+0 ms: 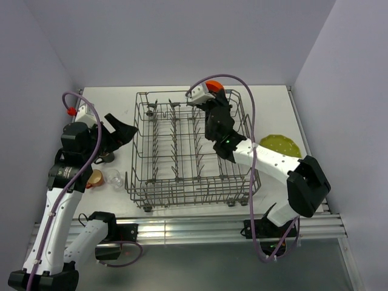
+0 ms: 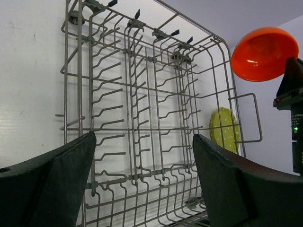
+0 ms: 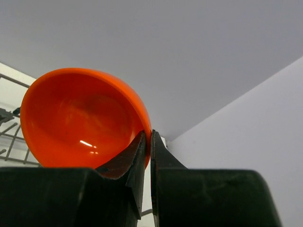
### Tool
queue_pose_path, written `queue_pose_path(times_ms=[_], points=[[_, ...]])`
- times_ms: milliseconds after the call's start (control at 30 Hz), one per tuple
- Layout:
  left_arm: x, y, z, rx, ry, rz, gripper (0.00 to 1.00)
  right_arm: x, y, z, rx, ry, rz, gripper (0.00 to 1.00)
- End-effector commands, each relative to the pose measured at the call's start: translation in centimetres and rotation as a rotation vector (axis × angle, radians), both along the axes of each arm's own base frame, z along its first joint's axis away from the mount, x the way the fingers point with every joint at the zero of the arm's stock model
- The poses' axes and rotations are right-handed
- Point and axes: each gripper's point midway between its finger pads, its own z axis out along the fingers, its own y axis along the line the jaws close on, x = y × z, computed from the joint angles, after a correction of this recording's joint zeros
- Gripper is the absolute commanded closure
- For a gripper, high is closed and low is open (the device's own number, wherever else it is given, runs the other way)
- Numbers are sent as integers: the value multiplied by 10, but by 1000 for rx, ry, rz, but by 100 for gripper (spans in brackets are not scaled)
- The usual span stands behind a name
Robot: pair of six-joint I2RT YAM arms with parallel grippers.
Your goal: Load the mixed dishes into the dish rack
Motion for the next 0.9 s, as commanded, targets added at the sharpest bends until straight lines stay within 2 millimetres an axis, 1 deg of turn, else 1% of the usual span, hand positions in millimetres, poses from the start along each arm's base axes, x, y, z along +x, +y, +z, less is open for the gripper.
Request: queue_pose_path(times_ms=[0, 33, 100, 167, 200, 367, 400, 500, 533, 567, 700, 767, 800, 867], points=[[2, -5, 10, -13, -65, -34, 11, 7, 8, -1, 41, 36, 100, 100], [2, -5, 6, -16, -59, -35, 10, 10, 12, 0, 38, 44, 122, 100], [4, -7, 5, -16, -58, -41, 11, 12, 11, -1, 43, 48, 126, 100], [4, -7, 2, -10, -49, -45, 11, 15, 15, -2, 26, 55, 163, 100], [6, -7, 1, -7, -42, -44, 11, 16, 17, -6, 8, 73, 180, 100], [7, -7, 2, -3, -50, -45, 11, 29, 12, -8, -13, 81, 208, 100], [7, -7, 3, -4, -53, -46, 11, 30, 14, -8, -25, 78, 225, 100], [8, -7, 1, -1, -51, -46, 11, 38, 10, -14, -83, 89, 212, 100], [8, -7, 1, -1, -51, -46, 11, 42, 9, -20, -108, 99, 203, 100], [8, -7, 0, -2, -50, -49, 11, 45, 5, -22, -112, 104, 189, 100], [11, -10, -4, -10, -43, -60, 11, 47, 6, -25, -111, 101, 210, 100], [12, -10, -6, -10, -38, -60, 11, 48, 7, -32, -156, 103, 221, 100], [12, -10, -5, -10, -38, -59, 11, 49, 6, -31, -161, 83, 212, 100], [12, -9, -6, -6, -34, -57, 12, 53, 5, -39, -195, 93, 190, 100]])
